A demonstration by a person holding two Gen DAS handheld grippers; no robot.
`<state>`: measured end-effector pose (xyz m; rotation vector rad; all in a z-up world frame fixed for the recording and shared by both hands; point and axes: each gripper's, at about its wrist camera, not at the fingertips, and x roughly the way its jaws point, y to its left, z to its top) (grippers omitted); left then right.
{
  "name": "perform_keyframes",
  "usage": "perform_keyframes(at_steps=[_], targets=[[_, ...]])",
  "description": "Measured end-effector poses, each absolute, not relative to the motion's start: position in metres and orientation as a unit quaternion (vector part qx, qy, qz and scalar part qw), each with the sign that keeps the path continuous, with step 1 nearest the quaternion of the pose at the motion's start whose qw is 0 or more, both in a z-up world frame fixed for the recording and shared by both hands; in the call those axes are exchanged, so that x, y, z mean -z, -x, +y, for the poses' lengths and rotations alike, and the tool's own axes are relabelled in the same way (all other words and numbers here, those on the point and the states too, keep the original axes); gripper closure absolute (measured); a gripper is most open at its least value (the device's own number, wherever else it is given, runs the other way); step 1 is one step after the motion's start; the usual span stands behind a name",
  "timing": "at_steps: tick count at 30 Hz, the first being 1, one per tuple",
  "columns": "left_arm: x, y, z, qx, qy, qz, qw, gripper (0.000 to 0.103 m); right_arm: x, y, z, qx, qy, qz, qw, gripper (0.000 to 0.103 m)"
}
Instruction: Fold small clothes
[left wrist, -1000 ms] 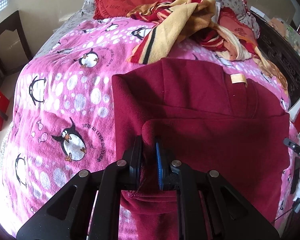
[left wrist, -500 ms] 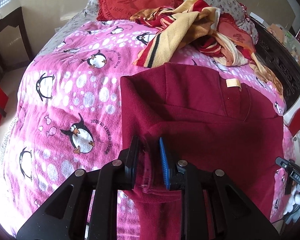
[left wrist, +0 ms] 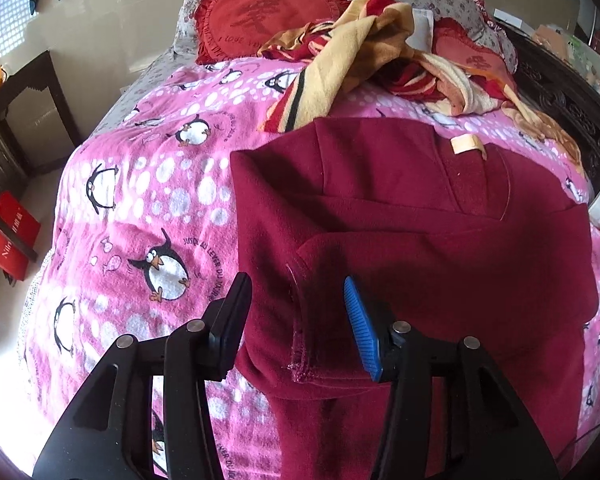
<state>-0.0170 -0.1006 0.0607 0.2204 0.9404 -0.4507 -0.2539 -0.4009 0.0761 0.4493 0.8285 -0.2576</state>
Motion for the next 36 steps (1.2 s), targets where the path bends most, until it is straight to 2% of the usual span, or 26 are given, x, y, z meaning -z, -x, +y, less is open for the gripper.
perform_keyframes(at_steps=[7,9,11,19,25,27,36], targets=[[-0.043,0.011,-0.107,0.198,-0.113,0.458,0.859,0.055,-0.045,0.207,-0.398,0.144,-0.162,0.428,0.877,0.071],[-0.041,0.011,-0.11,0.196,-0.119,0.458,0.859,0.055,-0.031,0.2,-0.41,0.152,-0.18,0.443,0.865,0.071],[-0.04,0.011,-0.111,0.195,-0.123,0.456,0.86,0.055,-0.029,0.201,-0.417,0.15,-0.204,0.436,0.864,0.071],[-0.039,0.01,-0.11,0.194,-0.12,0.456,0.86,0.055,-0.057,0.238,-0.388,0.13,-0.177,0.441,0.87,0.07],[-0.04,0.015,-0.11,0.189,-0.127,0.46,0.859,0.055,-0.021,0.244,-0.39,0.167,-0.151,0.49,0.842,0.07],[-0.045,0.02,-0.107,0.19,-0.128,0.46,0.858,0.055,-0.014,0.247,-0.401,0.159,-0.198,0.481,0.839,0.07],[-0.061,0.059,-0.069,0.209,-0.107,0.476,0.847,0.055,-0.05,0.288,-0.395,0.104,-0.237,0.468,0.845,0.068]])
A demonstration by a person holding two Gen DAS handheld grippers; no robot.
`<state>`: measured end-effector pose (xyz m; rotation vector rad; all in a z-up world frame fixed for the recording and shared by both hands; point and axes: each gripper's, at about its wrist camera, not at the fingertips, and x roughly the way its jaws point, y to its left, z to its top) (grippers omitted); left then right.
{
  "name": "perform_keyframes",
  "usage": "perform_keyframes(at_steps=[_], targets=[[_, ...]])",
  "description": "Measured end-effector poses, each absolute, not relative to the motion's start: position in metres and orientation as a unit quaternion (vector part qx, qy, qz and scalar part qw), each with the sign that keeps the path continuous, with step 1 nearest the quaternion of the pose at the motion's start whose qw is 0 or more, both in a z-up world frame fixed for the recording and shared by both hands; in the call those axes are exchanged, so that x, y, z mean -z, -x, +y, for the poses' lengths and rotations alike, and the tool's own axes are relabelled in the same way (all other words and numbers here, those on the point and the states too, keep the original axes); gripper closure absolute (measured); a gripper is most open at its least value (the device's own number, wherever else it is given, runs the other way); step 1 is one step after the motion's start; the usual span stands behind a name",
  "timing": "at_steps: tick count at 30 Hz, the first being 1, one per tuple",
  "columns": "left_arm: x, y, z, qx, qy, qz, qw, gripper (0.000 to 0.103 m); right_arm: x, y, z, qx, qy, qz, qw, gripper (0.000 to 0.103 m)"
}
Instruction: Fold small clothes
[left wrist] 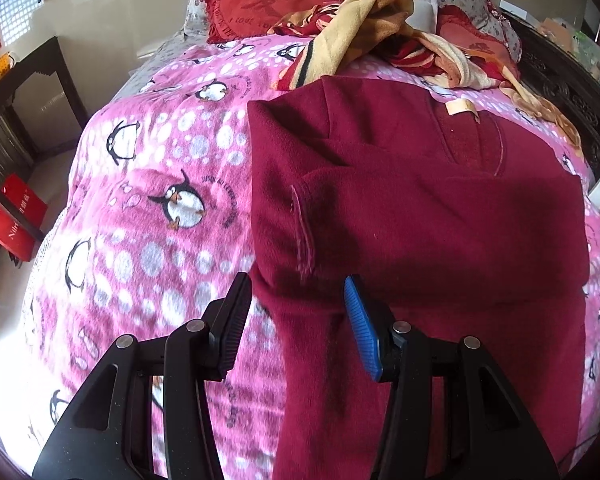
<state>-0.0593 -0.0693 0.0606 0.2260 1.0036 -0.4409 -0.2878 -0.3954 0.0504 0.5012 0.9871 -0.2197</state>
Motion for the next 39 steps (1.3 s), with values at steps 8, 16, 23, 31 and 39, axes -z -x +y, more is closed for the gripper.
perform_keyframes(at_steps=[8,16,23,31,39], targets=[[-0.061,0.113,-0.032,0.227,-0.098,0.5,0.83,0.055,-0.066,0.337,-0.373,0.053,-0.237,0.495,0.834,0.064],[-0.053,0.161,0.007,0.24,-0.111,0.524,0.81,0.055,-0.039,0.373,-0.331,0.016,-0.239,0.529,0.814,0.06],[-0.047,0.197,0.032,0.257,-0.107,0.553,0.786,0.055,-0.025,0.413,-0.304,-0.008,-0.258,0.539,0.802,0.06],[-0.038,0.227,0.053,0.255,-0.12,0.586,0.76,0.055,-0.017,0.436,-0.285,-0.043,-0.291,0.517,0.804,0.055],[-0.031,0.24,0.06,0.251,-0.115,0.603,0.749,0.055,-0.018,0.444,-0.287,-0.07,-0.309,0.511,0.799,0.054]])
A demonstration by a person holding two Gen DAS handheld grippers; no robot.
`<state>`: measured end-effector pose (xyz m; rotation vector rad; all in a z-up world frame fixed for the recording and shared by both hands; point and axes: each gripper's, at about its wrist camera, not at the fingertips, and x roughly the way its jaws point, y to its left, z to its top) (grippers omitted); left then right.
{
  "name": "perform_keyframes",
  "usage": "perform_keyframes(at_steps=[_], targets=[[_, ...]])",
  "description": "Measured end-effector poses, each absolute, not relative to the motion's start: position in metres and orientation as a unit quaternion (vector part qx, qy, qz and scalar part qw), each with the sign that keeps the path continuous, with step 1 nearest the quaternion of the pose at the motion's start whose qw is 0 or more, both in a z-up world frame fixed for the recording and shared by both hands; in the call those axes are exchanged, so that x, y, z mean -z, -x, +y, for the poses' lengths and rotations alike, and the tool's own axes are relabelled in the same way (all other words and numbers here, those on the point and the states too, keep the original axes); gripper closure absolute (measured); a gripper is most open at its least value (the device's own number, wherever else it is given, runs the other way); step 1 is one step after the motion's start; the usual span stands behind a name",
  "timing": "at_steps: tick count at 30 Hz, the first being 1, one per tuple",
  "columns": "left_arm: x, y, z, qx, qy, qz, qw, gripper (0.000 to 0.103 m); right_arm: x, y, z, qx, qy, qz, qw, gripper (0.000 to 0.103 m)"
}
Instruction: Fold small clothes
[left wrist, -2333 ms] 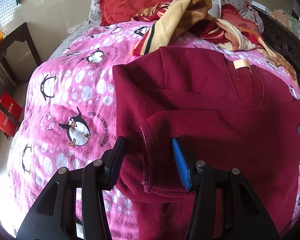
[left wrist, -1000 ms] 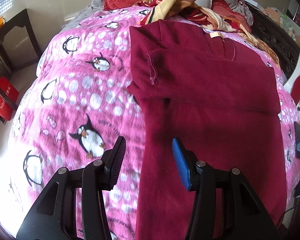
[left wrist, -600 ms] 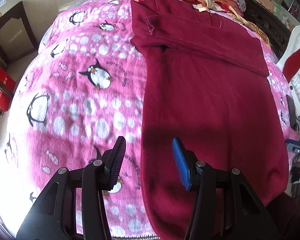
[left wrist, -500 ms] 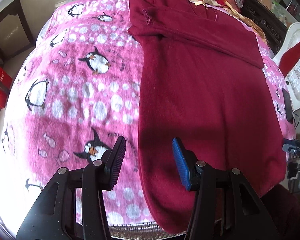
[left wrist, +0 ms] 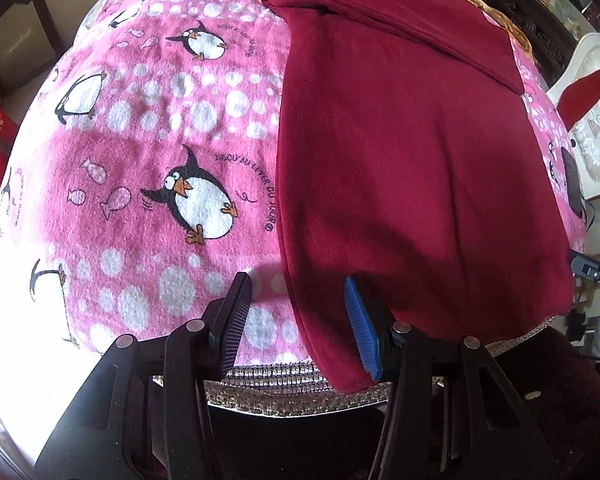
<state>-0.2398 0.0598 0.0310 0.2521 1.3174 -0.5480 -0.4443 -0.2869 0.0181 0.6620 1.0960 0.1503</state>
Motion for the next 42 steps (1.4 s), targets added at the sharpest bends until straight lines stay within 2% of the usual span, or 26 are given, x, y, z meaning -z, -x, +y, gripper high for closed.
perform_keyframes(at_steps=[5,13,20,29,34,37,39,42], targets=[[-0.027,0.244,0.049,0.249,-0.142,0.599,0.747,0.055,-0.015,0.443,-0.285,-0.077,-0.317,0.508,0.797,0.054],[-0.024,0.239,0.048,0.249,-0.129,0.605,0.746,0.054,-0.013,0.445,-0.289,-0.086,-0.325,0.506,0.795,0.054],[-0.02,0.238,0.041,0.253,-0.129,0.606,0.743,0.045,-0.01,0.446,-0.29,-0.109,-0.334,0.5,0.791,0.054],[-0.016,0.235,0.028,0.256,-0.13,0.611,0.738,0.039,-0.002,0.449,-0.297,-0.131,-0.367,0.479,0.787,0.054],[-0.015,0.237,0.018,0.289,-0.128,0.619,0.719,0.039,-0.003,0.453,-0.299,-0.147,-0.373,0.466,0.789,0.053],[-0.014,0.237,0.012,0.294,-0.129,0.618,0.717,0.044,-0.005,0.452,-0.297,-0.167,-0.364,0.472,0.786,0.054],[-0.015,0.235,0.011,0.3,-0.122,0.62,0.714,0.051,-0.006,0.451,-0.296,-0.181,-0.369,0.468,0.782,0.059],[-0.014,0.232,0.011,0.302,-0.115,0.622,0.713,0.051,-0.001,0.447,-0.295,-0.182,-0.372,0.471,0.779,0.066]])
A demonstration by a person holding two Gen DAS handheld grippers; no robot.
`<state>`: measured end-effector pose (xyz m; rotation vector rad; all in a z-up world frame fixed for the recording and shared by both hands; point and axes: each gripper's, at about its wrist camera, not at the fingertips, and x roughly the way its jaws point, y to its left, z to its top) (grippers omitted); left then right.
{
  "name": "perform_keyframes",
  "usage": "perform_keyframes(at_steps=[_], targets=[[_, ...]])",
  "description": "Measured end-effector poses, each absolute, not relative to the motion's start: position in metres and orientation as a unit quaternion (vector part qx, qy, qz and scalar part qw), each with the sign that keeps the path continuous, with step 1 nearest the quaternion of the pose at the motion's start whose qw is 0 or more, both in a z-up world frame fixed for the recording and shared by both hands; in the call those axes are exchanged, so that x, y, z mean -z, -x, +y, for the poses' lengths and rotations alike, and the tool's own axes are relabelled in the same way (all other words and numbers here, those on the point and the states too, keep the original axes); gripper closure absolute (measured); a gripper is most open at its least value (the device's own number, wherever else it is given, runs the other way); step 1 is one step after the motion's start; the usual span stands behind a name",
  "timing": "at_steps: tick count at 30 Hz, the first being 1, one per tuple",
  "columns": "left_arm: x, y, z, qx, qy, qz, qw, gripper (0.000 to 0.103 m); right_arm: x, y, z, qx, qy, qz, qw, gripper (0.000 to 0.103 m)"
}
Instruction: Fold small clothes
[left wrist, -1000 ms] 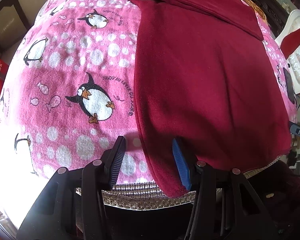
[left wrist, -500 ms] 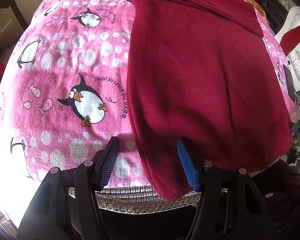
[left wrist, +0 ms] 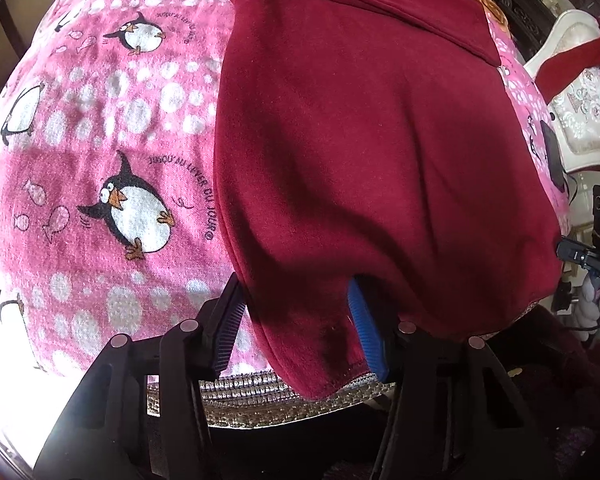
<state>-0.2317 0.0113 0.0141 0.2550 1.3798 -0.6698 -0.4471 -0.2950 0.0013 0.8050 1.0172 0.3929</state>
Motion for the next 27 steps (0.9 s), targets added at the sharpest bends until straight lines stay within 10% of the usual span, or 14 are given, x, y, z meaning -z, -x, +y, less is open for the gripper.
perform_keyframes(at_steps=[7,10,27], targets=[[-0.014,0.239,0.005,0.305,-0.134,0.612,0.717,0.053,-0.004,0.446,-0.288,-0.172,-0.349,0.482,0.785,0.074],[-0.021,0.235,0.004,0.307,-0.123,0.602,0.727,0.095,-0.002,0.444,-0.287,-0.149,-0.353,0.482,0.788,0.086],[-0.103,0.153,-0.007,0.318,-0.027,0.482,0.816,0.097,-0.085,0.388,-0.315,-0.131,-0.326,0.351,0.868,0.09]])
